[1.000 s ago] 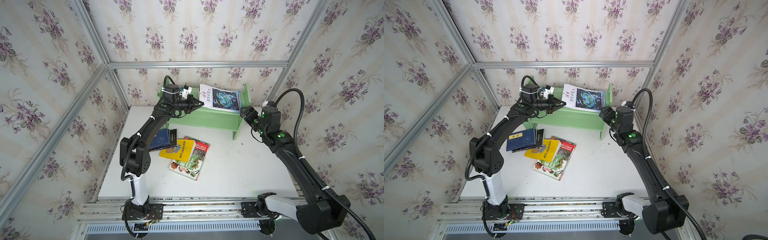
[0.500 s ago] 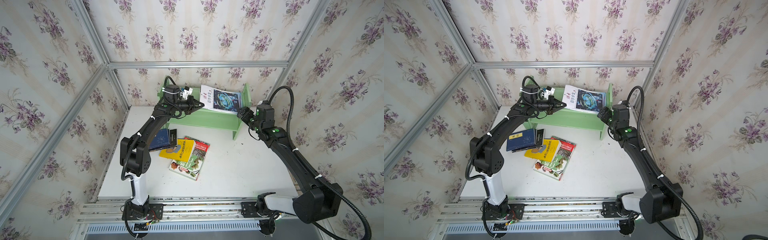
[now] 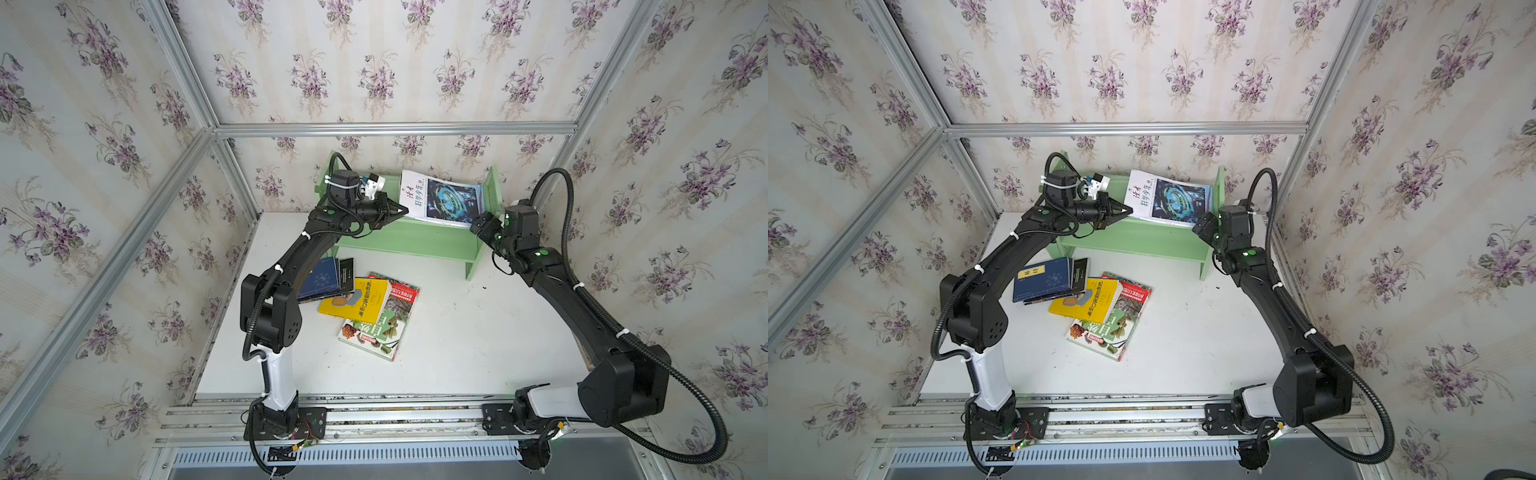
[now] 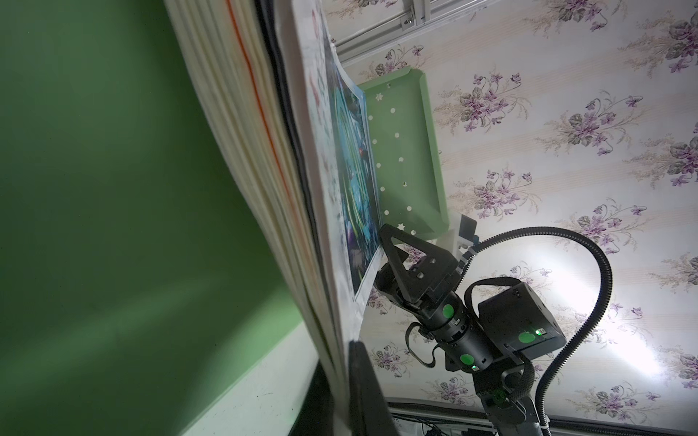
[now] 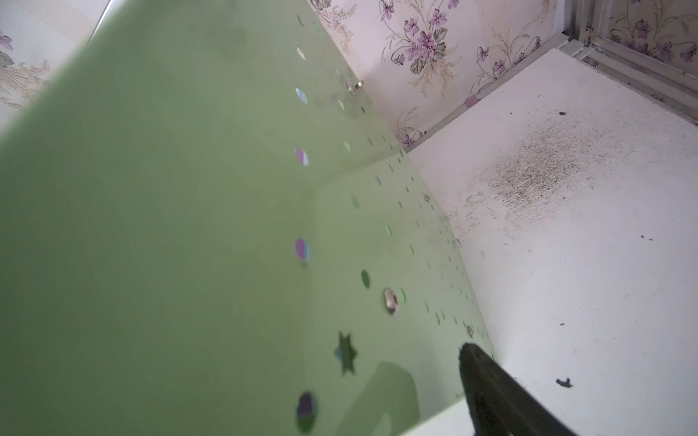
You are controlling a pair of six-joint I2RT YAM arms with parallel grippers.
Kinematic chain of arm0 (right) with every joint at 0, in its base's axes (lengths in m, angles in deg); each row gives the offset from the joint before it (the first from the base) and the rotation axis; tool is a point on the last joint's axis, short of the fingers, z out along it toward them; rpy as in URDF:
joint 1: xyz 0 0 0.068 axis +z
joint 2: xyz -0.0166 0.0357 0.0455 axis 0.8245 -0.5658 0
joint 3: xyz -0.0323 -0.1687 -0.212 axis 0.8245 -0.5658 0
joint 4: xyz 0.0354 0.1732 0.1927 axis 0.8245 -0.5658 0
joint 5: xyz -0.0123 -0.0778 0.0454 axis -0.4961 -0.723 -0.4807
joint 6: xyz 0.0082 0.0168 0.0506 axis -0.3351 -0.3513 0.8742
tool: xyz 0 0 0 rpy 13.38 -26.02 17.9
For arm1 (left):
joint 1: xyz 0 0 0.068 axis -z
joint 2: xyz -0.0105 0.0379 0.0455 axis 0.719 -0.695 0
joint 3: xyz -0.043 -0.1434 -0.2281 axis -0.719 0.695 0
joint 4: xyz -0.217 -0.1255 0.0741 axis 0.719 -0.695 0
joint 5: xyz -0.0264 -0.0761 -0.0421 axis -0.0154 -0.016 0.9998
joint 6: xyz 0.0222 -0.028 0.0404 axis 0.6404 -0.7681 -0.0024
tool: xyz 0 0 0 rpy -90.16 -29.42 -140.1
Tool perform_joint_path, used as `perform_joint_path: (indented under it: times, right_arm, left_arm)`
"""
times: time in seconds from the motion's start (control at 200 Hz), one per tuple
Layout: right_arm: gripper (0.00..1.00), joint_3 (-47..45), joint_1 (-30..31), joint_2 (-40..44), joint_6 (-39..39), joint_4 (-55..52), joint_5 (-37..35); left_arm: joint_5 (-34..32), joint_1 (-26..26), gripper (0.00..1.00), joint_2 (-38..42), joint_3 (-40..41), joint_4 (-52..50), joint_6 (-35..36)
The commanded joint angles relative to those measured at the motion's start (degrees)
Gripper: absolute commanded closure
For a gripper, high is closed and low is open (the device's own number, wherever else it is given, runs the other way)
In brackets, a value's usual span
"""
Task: Stacking books/files
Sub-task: Place the book at the bookshelf, then move the books to the middle-left of the table.
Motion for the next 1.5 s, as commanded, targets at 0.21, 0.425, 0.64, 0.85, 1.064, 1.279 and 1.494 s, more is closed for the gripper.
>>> perform_joint_path:
  times: [0.21, 0.425, 0.64, 0.85, 1.064, 1.279, 1.494]
  right_arm:
    - [0.15, 0.34, 0.04, -1.44, -0.11, -2.29, -2.93]
    - [0.15, 0.27, 0.04, -1.34, 0.11, -2.6, -2.52]
    - [0.15, 0.63, 0.04, -0.73, 0.08, -2.45, -1.43]
    - [0.15, 0.41, 0.04, 1.27, -0.89, 0.1, 1.2]
    - [0.09, -0.27, 0.04, 5.2, -6.46, 8.3, 7.47]
    - [0.08, 0.9, 0.05, 9.48, -10.76, 9.82, 13.33]
    - [0.12, -3.59, 2.07, 15.47, -12.06, 6.1, 17.36]
  left_arm:
    - [-3.85, -0.4, 0.6, -0.22, -1.44, -0.07, -0.09]
    - [-10.96, -2.03, 0.33, 3.66, 0.63, -0.98, 0.55]
    - [-15.28, -3.01, 0.28, 6.48, 3.4, -3.37, 1.28]
    - [-15.76, -2.93, 0.25, 8.31, 4.99, -3.63, 3.42]
    - [-16.18, -2.48, 0.22, 10.83, 7.5, -3.63, 6.57]
    - [-18.7, -2.36, 0.18, 16.34, 12.51, -3.87, 10.48]
    - [-30.55, -1.88, 0.16, 27.98, 27.76, -4.86, 13.25]
